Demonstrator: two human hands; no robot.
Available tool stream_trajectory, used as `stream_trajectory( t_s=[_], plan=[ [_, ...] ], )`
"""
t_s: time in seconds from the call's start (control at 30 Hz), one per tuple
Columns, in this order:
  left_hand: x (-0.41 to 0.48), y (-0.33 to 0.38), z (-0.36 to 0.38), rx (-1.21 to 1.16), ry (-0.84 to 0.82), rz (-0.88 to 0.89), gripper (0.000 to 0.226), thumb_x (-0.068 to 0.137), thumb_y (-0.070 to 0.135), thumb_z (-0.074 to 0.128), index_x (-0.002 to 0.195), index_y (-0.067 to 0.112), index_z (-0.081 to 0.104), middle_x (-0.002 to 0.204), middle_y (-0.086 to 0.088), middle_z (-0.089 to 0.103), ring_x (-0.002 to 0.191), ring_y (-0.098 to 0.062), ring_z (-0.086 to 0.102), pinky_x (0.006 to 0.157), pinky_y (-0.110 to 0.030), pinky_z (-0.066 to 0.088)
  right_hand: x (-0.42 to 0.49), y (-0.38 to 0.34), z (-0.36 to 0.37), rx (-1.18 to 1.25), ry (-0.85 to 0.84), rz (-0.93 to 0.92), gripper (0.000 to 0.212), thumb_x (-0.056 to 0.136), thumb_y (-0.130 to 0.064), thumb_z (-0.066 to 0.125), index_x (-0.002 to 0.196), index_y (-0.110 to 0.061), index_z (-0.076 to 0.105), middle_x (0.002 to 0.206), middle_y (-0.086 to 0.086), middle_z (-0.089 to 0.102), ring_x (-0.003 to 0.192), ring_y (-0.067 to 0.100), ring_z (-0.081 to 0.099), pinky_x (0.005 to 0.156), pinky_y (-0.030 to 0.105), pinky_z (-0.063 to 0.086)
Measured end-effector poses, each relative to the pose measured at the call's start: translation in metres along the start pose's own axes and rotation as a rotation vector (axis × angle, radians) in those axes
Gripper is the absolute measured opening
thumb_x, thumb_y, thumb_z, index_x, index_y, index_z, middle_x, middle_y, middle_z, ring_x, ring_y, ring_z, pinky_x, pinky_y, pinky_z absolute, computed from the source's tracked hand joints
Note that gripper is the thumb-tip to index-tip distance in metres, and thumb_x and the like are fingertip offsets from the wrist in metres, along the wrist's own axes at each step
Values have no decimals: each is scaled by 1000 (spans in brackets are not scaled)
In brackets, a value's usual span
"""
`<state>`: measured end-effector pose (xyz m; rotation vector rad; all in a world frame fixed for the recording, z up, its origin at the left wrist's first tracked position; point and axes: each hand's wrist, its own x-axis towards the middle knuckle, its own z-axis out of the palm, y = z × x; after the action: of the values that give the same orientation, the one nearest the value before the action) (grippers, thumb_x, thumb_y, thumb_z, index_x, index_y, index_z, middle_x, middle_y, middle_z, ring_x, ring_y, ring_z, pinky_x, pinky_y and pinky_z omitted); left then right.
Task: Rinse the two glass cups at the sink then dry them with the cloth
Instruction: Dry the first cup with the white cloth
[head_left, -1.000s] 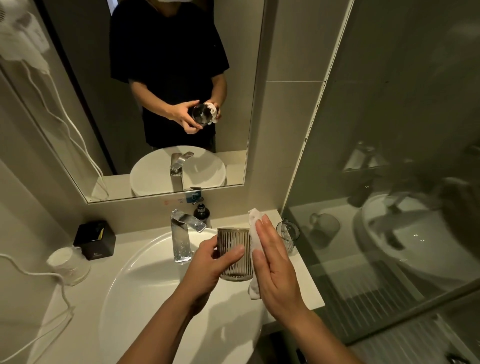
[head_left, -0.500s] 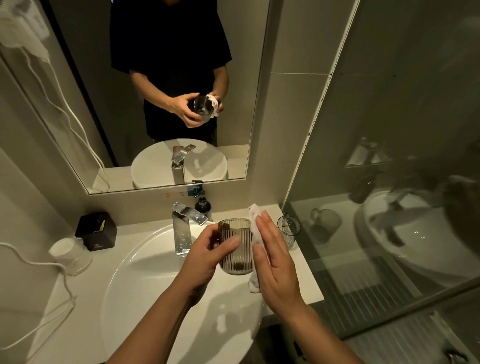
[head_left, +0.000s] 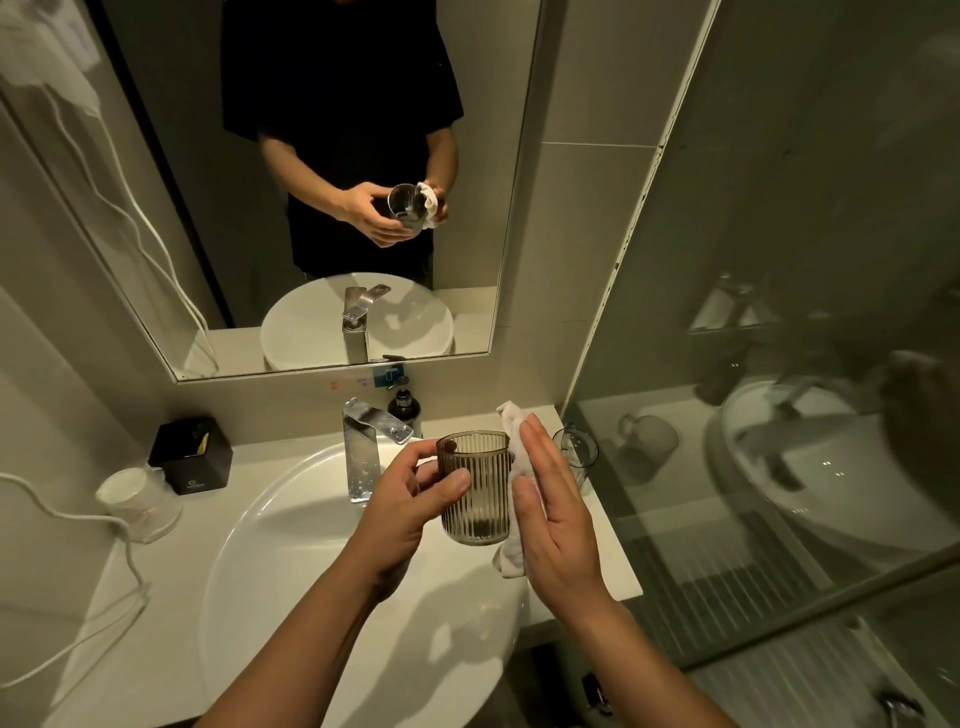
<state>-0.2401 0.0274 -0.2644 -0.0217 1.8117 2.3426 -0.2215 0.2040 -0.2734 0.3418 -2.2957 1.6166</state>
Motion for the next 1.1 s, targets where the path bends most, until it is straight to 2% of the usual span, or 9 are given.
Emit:
stream_trajectory(
  t_s=[0.1,0.17,0.27,0.4,0.53,0.7,0.87,1.0,1.1],
  plan=[
    [-1,-1,1,-36,-28,-23,55,83,28,70,131,5,55,119,-14,75,112,-27,70,96,-42,55,1,2,-2,-11,-4,18,50,109,-17,43,154,-38,37,162,-31,33,153,-1,28,122,17,26],
    [-2,-1,5,-15,-44,-40,65,77,35,80,132,9,55,122,-11,75,116,-26,69,100,-47,54,0,1,-1,-8,-15,15,51,109,-15,45,154,-37,38,163,-29,32,153,-1,28,121,16,26],
    [0,-3,9,71,-2,-28,68,67,34,90,127,17,61,118,-4,76,115,-23,70,100,-46,57,-2,-3,1,1,-52,-4,52,108,-13,45,155,-36,38,164,-26,32,154,1,28,121,16,26],
    [0,-4,5,71,42,-16,68,62,33,94,122,15,68,115,-8,77,115,-29,70,100,-51,57,-3,-6,1,12,-53,2,51,109,-15,44,154,-36,37,164,-24,34,153,-1,29,119,13,28],
    [-3,-2,5,100,45,24,57,67,30,89,120,18,71,114,-7,78,112,-26,72,96,-42,58,-3,-5,-2,8,-31,11,50,108,-16,43,153,-36,37,164,-19,35,153,-1,29,119,12,27],
    [-3,-2,6,40,18,-15,62,71,25,85,125,11,60,114,-11,77,110,-28,72,85,-33,58,-3,-4,-5,-1,-29,9,50,108,-17,43,153,-38,37,164,-18,34,153,0,28,119,12,25],
    [-4,-2,9,171,47,1,73,57,40,98,121,25,66,117,-1,75,112,-18,69,92,-40,59,-5,-3,-4,-24,-48,-4,50,108,-17,44,154,-37,38,164,-19,34,153,0,29,120,14,26],
    [-8,3,11,157,25,15,59,61,23,92,115,25,69,105,7,78,101,-8,72,78,-24,59,-7,-5,-9,-31,-40,-19,49,108,-16,44,154,-31,39,164,-14,36,153,1,29,120,13,25],
    [-7,2,9,116,11,8,60,66,10,93,119,18,68,110,-2,78,106,-16,73,83,-28,60,-7,-6,-13,-39,-31,-15,49,108,-17,44,154,-30,39,164,-14,36,153,0,29,121,14,25]
  ],
)
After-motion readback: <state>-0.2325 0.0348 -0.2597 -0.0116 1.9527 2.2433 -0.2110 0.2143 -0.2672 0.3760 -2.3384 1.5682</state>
